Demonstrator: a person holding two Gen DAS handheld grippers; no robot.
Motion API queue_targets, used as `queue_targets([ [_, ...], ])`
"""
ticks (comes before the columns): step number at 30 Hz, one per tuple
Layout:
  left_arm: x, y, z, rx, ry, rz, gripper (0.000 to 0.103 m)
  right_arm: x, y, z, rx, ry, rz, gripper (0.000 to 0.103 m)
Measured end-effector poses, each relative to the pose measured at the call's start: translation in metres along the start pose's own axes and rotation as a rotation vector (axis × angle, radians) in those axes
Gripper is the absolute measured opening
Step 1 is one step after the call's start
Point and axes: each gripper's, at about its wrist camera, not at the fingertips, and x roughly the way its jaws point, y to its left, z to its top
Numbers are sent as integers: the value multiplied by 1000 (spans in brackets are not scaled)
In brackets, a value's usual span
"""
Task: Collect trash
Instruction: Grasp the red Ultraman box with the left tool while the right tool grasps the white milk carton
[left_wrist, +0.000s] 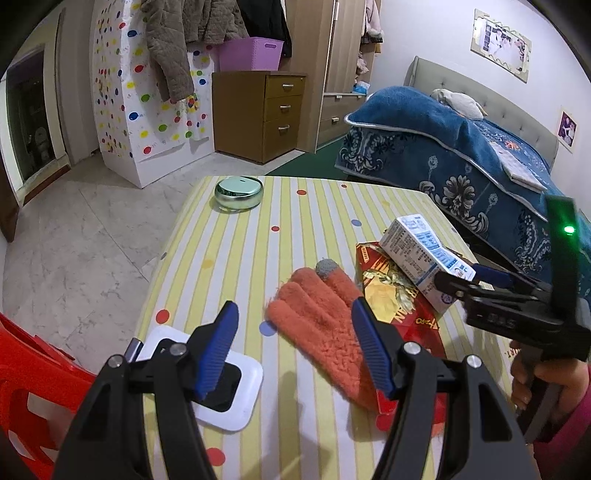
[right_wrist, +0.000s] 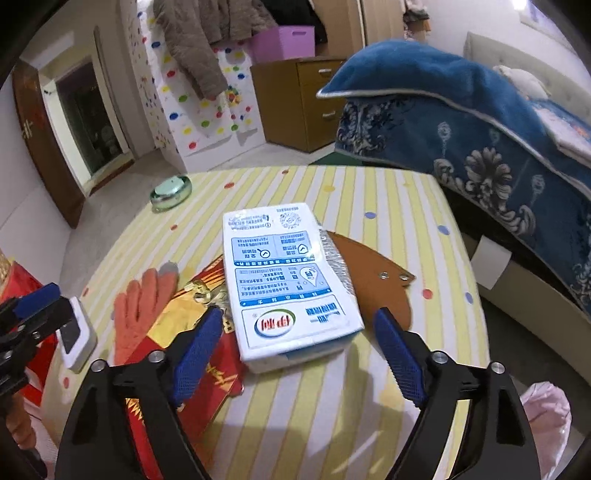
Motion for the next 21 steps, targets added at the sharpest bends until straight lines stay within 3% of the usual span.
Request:
queue_targets([
  [7,-5,-4,-3,19,-1,0,62,-29,20,-13,-83,-29,-19,70],
  [12,-10,-16,-11,43,12,-37,63,-69,10,-26,-42,-79,-79,70],
  [21,-11,-70,-36,103,98,-155,85,-115,-19,-64,46,-104,-192,70],
])
